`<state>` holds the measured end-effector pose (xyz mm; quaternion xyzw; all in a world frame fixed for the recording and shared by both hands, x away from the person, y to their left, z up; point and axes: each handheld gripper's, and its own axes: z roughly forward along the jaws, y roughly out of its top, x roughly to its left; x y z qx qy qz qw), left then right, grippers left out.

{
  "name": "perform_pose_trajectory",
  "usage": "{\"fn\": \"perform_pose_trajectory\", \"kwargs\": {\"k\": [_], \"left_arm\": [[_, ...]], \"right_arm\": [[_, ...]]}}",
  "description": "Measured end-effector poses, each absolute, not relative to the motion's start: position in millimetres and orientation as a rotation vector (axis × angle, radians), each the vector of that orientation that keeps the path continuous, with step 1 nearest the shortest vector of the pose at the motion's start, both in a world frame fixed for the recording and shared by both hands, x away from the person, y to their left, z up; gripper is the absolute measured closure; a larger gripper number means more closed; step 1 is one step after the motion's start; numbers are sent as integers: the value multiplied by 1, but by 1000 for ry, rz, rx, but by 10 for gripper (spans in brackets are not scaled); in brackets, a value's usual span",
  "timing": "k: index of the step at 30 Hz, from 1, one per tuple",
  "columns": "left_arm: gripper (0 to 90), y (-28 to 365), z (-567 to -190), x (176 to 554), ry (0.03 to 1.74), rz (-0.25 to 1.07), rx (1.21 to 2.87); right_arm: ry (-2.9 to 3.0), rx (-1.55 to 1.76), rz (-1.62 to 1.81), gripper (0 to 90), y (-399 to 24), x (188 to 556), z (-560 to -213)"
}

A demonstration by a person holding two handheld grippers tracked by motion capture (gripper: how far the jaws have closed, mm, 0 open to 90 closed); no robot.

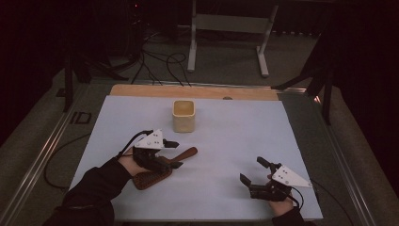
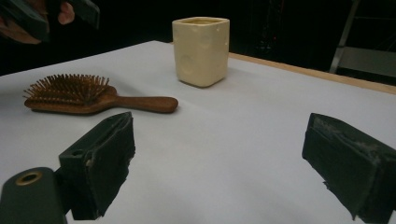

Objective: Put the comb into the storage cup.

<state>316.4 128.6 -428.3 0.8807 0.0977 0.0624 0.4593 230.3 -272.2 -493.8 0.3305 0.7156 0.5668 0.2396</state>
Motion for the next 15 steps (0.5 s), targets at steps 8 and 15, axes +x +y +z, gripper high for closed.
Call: {"fn": "perform_pose_trajectory", "kwargs": {"k": [8, 15], "left_arm": [[560, 113, -442, 330, 242, 93, 2234], [709, 100, -453, 340, 233, 97, 2284]], "right_arm": [[1962, 899, 1554, 92, -272, 231, -494], [1967, 899, 1557, 92, -272, 231, -495]]}}
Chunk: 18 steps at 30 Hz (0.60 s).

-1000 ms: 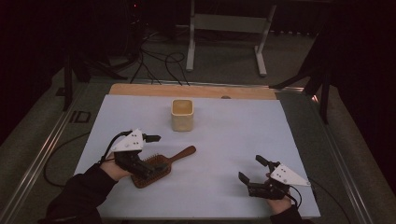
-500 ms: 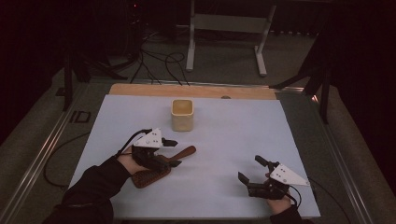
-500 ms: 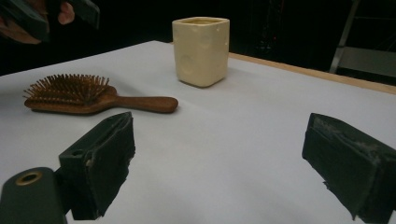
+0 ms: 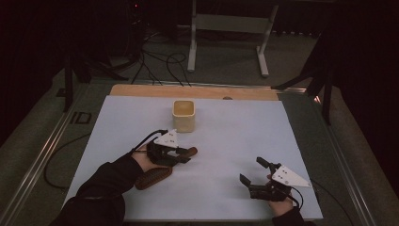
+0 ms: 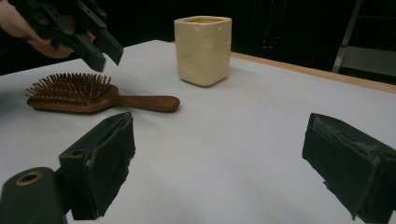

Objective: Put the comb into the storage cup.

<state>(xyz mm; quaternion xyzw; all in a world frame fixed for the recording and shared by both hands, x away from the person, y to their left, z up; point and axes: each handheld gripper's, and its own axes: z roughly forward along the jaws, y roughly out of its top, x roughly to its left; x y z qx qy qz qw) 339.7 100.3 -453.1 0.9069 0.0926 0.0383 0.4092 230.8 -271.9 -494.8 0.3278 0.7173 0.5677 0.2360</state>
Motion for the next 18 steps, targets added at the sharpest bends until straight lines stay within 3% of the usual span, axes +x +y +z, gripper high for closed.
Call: {"fn": "perform_pose_trajectory", "kwargs": {"k": [11, 18], "left_arm": [[893, 81, -465, 357, 225, 65, 2360], [900, 67, -475, 363, 198, 58, 2475]], "right_arm": [[1973, 901, 1562, 92, -272, 231, -495], [1972, 899, 1567, 92, -272, 231, -495]]}}
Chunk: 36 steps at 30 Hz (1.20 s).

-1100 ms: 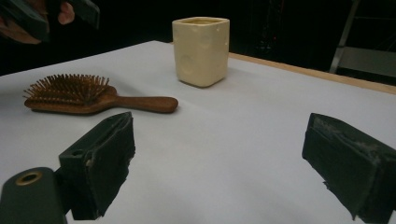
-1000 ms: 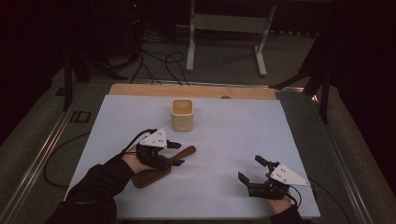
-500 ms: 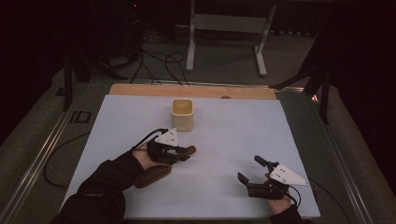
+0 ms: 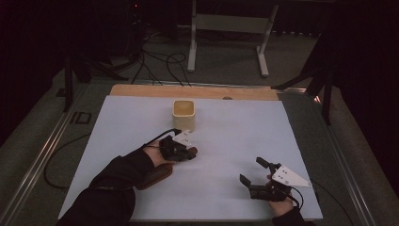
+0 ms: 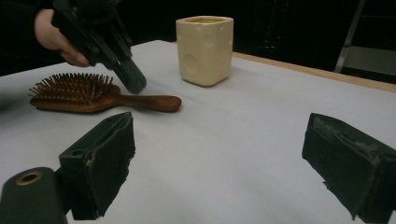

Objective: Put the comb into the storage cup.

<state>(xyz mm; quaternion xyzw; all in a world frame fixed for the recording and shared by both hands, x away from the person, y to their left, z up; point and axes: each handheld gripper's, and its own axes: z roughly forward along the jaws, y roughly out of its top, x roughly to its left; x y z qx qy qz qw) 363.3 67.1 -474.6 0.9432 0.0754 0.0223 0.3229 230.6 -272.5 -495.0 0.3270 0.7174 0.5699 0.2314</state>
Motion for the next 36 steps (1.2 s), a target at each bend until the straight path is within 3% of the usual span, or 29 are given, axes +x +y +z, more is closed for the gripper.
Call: {"fn": "perform_pose_trajectory", "kwargs": {"k": [16, 36], "left_arm": [[900, 49, -492, 382, 246, 100, 2644], [900, 94, -497, 405, 438, 103, 2647]], "right_arm": [[1974, 898, 1573, 93, -273, 230, -495], [1978, 897, 1579, 94, -273, 231, -495]]}}
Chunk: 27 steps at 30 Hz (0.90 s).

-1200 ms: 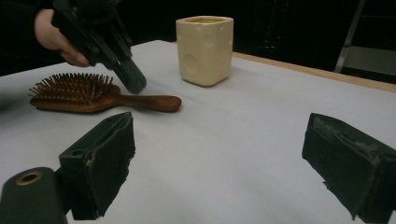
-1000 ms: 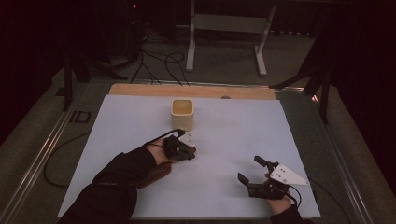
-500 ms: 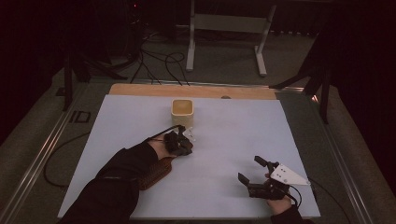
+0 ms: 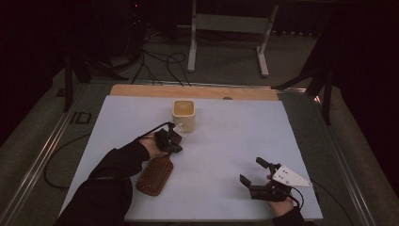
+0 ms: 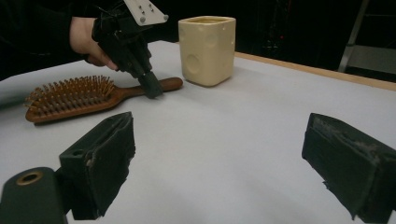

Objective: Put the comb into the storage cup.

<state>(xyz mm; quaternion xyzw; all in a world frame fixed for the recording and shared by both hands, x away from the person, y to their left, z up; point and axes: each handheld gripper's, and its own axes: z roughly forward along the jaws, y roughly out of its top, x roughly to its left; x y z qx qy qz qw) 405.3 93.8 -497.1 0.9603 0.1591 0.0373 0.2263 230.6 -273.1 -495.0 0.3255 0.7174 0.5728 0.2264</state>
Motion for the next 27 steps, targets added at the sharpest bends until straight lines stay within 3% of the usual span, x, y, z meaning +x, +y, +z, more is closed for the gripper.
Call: {"fn": "perform_pose_trajectory", "kwargs": {"k": [17, 27], "left_arm": [[900, 148, -497, 403, 568, 126, 2657], [900, 184, -495, 378, 611, 128, 2668]], "right_arm": [[1976, 903, 1581, 93, -273, 230, -495], [1976, 908, 1577, 93, -272, 231, -495]]}}
